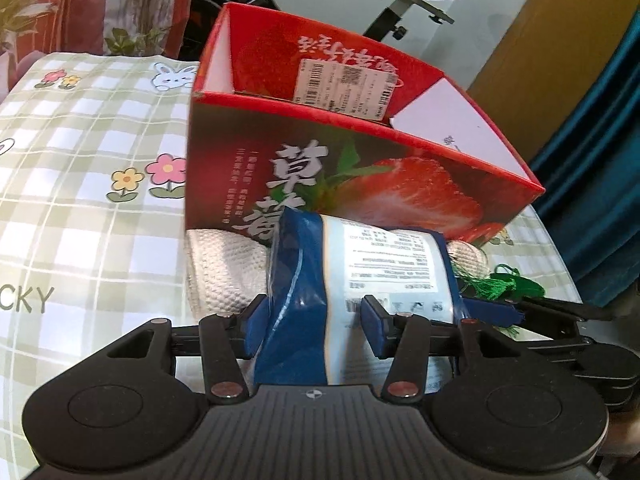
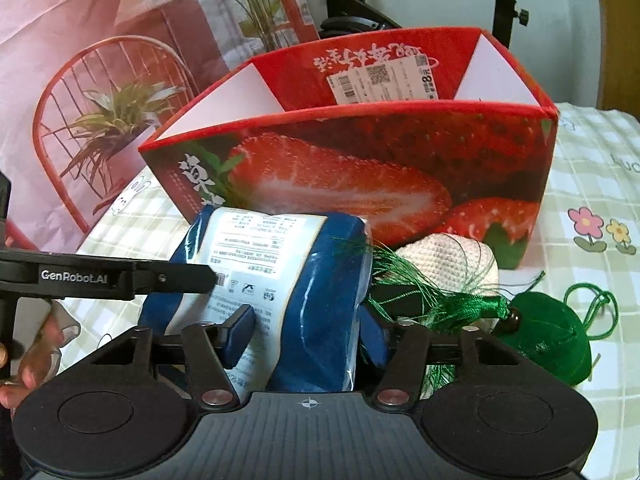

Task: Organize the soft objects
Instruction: 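Lift the blue-and-white packet with both grippers and carry it over the box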

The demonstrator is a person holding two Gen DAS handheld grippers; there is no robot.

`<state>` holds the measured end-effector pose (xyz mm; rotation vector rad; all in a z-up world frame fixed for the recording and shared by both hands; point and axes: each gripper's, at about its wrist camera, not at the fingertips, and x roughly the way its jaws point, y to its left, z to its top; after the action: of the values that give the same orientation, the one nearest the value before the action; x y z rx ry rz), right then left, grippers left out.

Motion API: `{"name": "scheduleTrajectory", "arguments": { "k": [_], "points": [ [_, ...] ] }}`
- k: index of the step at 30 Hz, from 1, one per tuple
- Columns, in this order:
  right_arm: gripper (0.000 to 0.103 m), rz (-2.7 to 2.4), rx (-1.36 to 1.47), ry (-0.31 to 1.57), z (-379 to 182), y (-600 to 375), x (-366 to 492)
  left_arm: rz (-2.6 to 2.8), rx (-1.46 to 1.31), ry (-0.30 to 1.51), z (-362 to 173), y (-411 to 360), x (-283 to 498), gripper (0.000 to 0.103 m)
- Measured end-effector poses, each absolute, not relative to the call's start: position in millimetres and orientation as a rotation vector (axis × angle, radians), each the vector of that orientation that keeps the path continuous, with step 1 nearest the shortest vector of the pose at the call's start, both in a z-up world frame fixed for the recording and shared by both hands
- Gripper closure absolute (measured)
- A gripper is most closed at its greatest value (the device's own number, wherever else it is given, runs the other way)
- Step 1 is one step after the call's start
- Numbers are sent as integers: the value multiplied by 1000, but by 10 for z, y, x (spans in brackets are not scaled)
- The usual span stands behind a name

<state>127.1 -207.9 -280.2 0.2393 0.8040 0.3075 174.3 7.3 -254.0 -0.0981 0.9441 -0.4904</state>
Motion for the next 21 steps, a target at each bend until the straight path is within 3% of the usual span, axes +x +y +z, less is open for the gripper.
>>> {"name": "scheduleTrajectory", "arguments": {
  "k": [4, 7, 21],
  "points": [
    [58, 316, 232, 793, -2727, -2078, 1240, -513, -82, 932, -2488, 51, 1697, 54],
    [58, 314, 228, 785, -2680, -2089, 1216, -523, -90, 907, -2428, 77, 1663, 64],
    [59, 341, 199, 682, -2250, -2105, 1072, -598, -96, 789, -1996, 141, 1451, 64]
  ]
}}
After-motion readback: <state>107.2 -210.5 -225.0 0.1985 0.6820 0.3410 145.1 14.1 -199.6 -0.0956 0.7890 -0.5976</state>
